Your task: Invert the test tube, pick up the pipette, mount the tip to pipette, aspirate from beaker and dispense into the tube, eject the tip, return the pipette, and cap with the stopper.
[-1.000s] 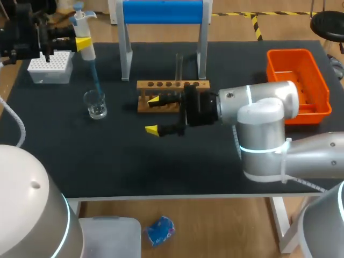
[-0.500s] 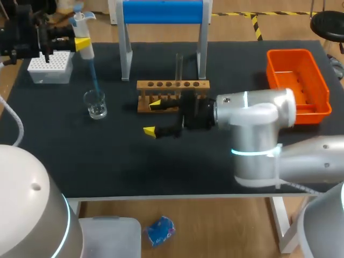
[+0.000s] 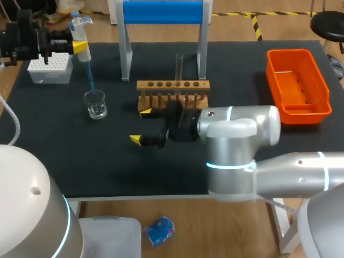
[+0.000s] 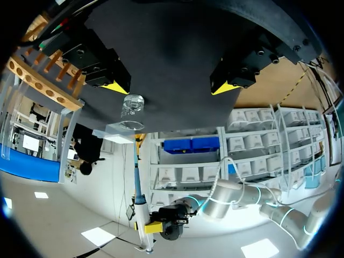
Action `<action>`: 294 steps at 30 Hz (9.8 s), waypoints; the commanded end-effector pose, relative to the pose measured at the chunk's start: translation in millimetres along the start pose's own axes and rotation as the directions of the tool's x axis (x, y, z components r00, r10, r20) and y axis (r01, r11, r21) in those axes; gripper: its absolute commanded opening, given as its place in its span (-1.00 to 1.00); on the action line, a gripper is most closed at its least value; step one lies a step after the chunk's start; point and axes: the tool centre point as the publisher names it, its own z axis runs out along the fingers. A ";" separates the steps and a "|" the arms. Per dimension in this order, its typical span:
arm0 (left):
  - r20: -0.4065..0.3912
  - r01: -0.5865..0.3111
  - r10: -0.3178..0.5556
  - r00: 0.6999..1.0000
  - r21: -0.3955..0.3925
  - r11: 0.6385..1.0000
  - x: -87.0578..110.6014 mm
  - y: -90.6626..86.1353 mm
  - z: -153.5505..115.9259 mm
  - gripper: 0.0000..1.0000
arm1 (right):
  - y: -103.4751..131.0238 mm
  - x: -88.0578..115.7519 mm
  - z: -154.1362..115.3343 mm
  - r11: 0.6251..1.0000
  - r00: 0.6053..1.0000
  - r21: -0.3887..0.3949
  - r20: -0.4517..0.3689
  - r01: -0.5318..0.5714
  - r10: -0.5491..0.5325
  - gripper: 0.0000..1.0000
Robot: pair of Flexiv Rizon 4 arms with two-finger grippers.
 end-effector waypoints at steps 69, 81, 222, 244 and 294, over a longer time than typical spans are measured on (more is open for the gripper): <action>0.055 0.059 -0.059 0.997 0.006 0.998 -9.4 94.1 15.7 -1.00 | -7.2 -15.1 52.0 0.996 0.994 0.000 0.074 -0.086 0.086 1.00; 0.063 0.058 -0.058 0.996 0.000 0.998 -7.8 96.6 15.5 -1.00 | -7.2 -15.1 52.0 0.996 0.994 0.000 0.074 -0.086 0.086 1.00; 0.074 0.061 -0.059 0.996 -0.018 0.998 -6.7 99.3 15.8 -1.00 | 273.6 -78.6 45.6 0.935 0.672 -0.307 -0.657 0.178 -0.343 -1.00; 0.074 0.061 -0.059 0.996 -0.018 0.998 -6.7 99.3 15.8 -1.00 | 272.0 -78.8 56.0 0.939 0.671 -0.303 -0.663 0.165 -0.332 -1.00; 0.074 0.061 -0.059 0.996 -0.018 0.998 -6.7 99.3 15.8 -1.00 | 260.5 -65.0 95.9 0.942 0.636 -0.316 -0.706 0.110 -0.311 -1.00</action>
